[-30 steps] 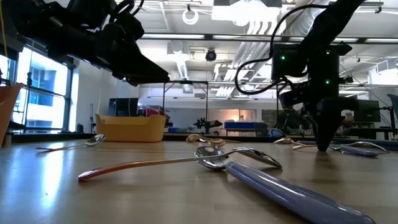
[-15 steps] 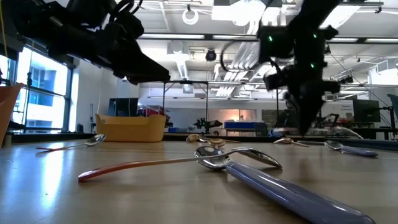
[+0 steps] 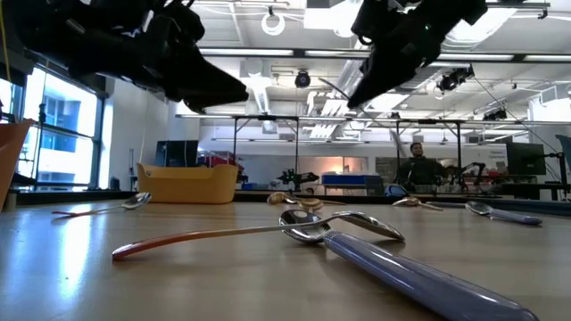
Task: Sort silverware by color (type)
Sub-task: Put the orange spoon into the orange bin
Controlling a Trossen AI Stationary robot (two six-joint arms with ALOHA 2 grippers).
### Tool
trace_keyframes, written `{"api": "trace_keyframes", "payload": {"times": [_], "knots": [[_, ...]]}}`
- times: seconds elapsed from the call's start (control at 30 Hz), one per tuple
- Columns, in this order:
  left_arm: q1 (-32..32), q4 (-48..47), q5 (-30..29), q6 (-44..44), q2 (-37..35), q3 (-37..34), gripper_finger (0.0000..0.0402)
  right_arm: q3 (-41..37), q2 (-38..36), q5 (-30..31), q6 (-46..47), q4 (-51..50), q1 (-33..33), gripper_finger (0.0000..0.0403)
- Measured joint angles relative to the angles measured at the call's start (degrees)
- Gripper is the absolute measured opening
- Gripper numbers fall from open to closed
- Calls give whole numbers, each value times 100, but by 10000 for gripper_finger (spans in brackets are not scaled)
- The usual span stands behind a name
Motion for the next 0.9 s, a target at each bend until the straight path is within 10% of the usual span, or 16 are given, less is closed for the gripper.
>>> {"api": "trace_keyframes", "payload": {"times": [0.33, 0.9], "knots": [[-70, 298, -321, 563, 106, 374, 148, -1645, -63, -813, -423, 4988, -15, 5], [-60, 486, 130, 710, 1658, 1971, 182, -1658, -63, -1014, -379, 5674, 312, 8]]}}
